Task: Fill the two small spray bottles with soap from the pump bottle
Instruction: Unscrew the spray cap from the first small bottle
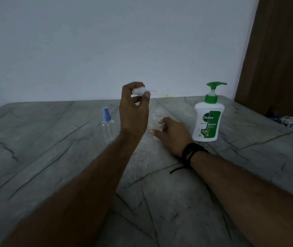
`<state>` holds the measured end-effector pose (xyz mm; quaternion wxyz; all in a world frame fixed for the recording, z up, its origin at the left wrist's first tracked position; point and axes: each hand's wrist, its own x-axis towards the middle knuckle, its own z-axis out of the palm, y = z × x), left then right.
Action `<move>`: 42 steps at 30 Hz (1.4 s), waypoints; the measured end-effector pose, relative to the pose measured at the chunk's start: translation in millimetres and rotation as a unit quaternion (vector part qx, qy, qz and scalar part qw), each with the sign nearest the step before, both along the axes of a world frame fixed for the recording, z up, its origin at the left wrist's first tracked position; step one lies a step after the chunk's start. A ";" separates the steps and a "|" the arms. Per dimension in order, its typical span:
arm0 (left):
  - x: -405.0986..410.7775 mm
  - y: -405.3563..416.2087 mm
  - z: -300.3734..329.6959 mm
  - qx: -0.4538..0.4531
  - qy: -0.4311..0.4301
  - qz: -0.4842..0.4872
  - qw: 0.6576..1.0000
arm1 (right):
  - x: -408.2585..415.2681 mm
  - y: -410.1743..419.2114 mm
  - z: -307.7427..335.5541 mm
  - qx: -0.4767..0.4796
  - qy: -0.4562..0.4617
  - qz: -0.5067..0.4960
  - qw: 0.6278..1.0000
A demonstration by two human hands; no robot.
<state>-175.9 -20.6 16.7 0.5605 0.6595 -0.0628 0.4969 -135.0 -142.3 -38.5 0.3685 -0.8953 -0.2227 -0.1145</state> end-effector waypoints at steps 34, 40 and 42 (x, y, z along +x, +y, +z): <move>12.1 18.4 -54.2 0.320 0.301 -0.054 0.897 | -28.1 -2.9 8.5 0.083 -0.240 0.025 0.967; 13.8 23.1 -55.9 0.306 0.300 -0.057 0.902 | -51.3 -9.2 35.0 0.063 -0.311 0.031 0.948; 14.9 22.1 -57.0 0.295 0.307 -0.049 0.904 | -54.0 -20.3 43.8 0.091 -0.313 0.000 0.946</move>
